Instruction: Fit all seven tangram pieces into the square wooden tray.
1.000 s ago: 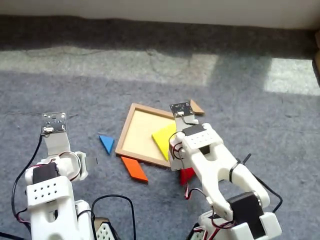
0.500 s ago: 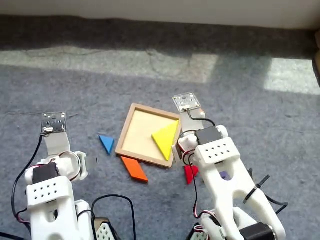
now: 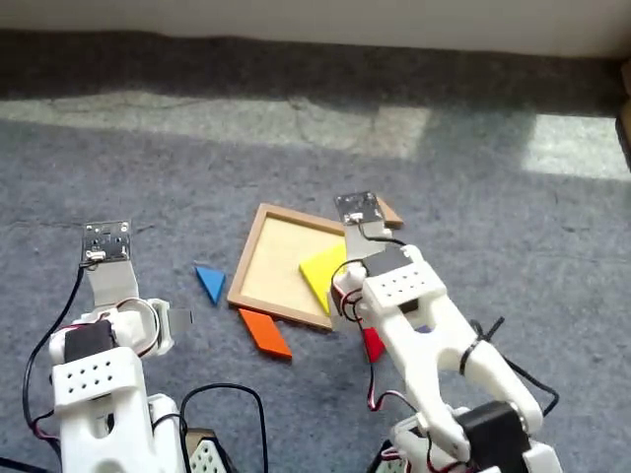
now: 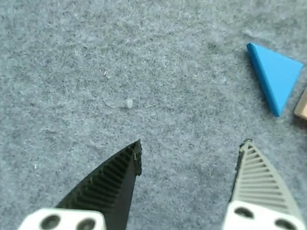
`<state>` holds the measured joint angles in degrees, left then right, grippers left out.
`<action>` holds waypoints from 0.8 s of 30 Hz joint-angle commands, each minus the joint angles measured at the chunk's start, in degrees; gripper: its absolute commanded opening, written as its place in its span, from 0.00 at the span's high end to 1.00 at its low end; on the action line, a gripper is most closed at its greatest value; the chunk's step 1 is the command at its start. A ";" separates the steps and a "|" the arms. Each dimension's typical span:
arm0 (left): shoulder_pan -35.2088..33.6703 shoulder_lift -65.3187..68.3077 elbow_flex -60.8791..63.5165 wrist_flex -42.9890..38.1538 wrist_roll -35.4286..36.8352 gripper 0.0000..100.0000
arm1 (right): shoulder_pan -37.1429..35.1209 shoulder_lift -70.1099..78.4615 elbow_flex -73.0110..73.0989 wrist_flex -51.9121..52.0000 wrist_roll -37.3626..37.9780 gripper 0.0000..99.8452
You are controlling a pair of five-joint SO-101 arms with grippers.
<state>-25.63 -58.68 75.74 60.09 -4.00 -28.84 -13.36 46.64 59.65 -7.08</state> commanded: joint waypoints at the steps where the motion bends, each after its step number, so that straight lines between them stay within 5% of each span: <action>1: -0.40 0.22 -0.22 -0.79 -0.44 0.69 | 0.13 3.65 -1.80 -1.89 -0.53 0.64; 15: -0.40 0.22 -0.22 -0.79 -0.44 0.69 | 3.03 12.18 -3.65 -4.70 3.08 0.76; 24: -0.48 0.22 -0.22 -0.79 -0.44 0.69 | 3.91 -3.38 -1.80 -2.95 5.01 0.77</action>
<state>-25.63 -58.68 75.74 60.09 -4.00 -25.23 -9.23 44.79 56.84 -4.35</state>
